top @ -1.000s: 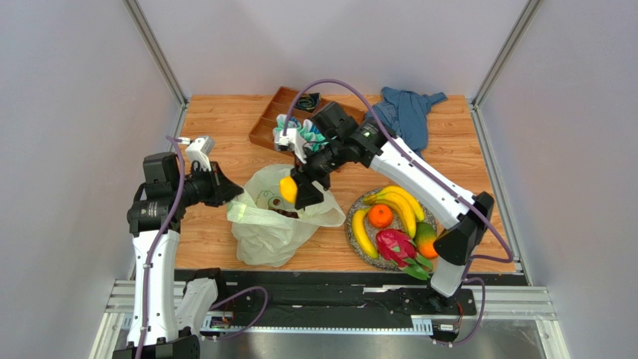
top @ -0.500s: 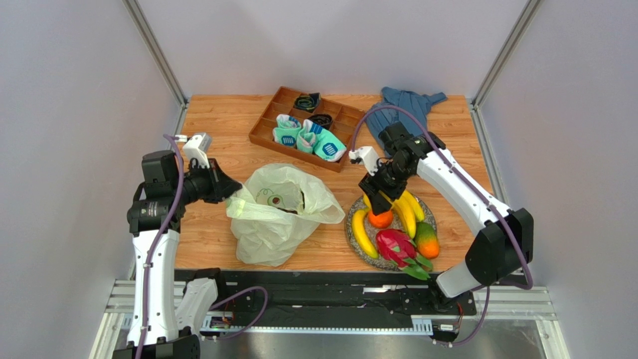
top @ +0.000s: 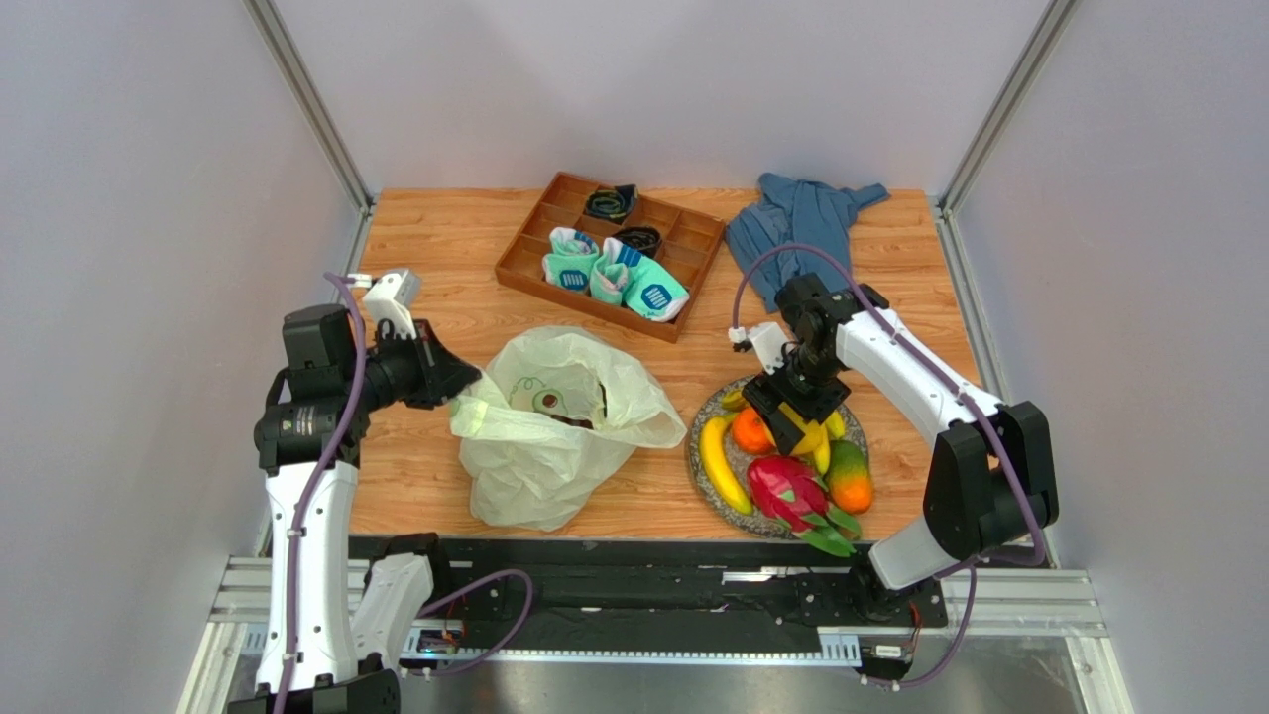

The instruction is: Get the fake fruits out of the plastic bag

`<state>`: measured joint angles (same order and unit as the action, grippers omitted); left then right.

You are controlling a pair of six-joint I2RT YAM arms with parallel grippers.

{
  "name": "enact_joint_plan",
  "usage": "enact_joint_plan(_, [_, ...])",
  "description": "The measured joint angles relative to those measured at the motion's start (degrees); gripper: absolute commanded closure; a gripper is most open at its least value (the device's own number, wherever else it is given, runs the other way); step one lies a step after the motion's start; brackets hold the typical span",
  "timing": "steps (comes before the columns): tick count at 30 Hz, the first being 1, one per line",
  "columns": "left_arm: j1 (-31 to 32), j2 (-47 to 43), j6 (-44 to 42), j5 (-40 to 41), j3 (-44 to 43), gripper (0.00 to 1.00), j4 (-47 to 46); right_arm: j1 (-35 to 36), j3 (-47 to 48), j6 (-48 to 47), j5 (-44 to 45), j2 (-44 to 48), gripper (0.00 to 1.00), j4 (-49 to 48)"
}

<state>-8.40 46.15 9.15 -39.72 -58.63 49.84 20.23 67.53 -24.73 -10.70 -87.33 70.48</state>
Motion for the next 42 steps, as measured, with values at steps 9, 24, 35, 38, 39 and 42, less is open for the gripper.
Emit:
enact_joint_plan(9, [-0.04, -0.42, -0.11, -0.24, 0.00, 1.00, 0.17, 0.26, 14.29, 0.68, -0.57, -3.93, 0.00, 3.21])
enact_joint_plan(24, [-0.11, -2.84, -0.83, -3.34, 0.00, 1.00, 5.20, 25.44, 47.30, 2.49, -10.67, -20.52, 0.00, 0.09])
enact_joint_plan(35, [-0.17, 3.39, -3.65, -2.16, -6.36, 1.00, 5.99, 32.79, 60.54, 5.90, 7.72, -37.40, 1.00, -4.70])
enact_joint_plan(38, [-0.24, 10.12, -5.09, -0.68, -16.35, 1.00, 6.16, 30.56, 69.07, 6.38, 7.65, -41.24, 1.00, -5.77])
enact_joint_plan(39, [-0.24, 12.66, -5.62, -0.57, -20.57, 1.00, 5.95, 29.66, 70.71, 6.62, 6.99, -41.29, 1.00, -6.91])
enact_joint_plan(42, [-0.33, 19.69, -7.15, -1.40, -35.10, 1.00, 6.19, 27.91, 69.11, 6.93, 5.18, -37.16, 1.00, -11.67])
